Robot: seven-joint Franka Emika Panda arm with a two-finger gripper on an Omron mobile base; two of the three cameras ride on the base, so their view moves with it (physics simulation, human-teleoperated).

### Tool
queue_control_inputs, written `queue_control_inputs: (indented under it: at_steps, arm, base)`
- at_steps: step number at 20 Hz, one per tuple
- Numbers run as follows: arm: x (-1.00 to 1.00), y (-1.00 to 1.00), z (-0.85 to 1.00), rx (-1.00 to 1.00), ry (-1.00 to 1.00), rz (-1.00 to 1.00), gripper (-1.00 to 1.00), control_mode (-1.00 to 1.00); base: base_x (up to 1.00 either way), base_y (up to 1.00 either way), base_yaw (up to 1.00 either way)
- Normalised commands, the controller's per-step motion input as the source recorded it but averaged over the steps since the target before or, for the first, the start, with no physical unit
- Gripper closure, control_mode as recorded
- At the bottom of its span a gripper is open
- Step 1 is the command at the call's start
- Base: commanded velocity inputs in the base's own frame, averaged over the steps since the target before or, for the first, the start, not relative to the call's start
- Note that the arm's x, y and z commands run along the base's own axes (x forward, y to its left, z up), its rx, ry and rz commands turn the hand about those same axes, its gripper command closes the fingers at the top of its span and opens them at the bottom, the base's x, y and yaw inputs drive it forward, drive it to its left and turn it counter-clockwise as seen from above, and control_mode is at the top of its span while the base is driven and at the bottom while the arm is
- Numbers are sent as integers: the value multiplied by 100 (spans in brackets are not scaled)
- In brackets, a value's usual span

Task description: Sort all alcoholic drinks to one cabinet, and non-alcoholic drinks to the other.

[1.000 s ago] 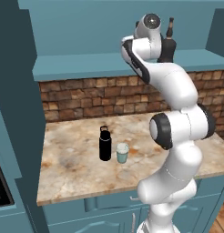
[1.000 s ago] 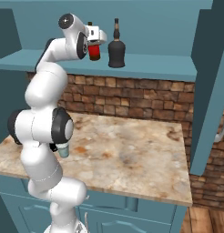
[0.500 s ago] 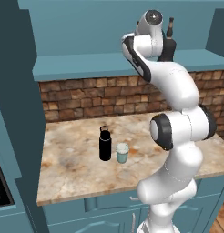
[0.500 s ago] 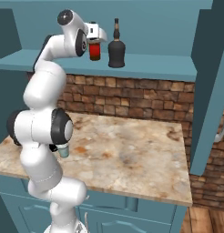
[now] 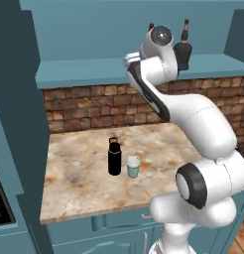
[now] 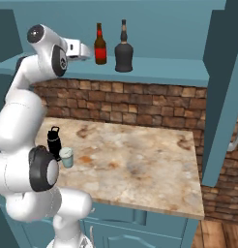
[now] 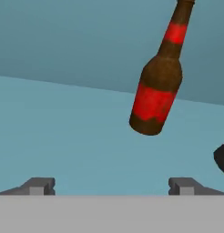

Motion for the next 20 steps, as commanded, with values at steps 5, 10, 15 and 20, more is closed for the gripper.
queue_control_inputs:
  at_steps: [5,10,15,20]
  arm:
    - [-100,21,-46,10,0,2,-100,-100]
    - [-89,0,-89,19,7,16,-100,-100]
    - [-24,1,-100,21,23,17,-100,-100]
    - [12,8,-99,8,28,11,-100,-100]
  base:
    - [0,0,0]
    - [0,0,0]
    - [0,0,0]
    - [0,0,0]
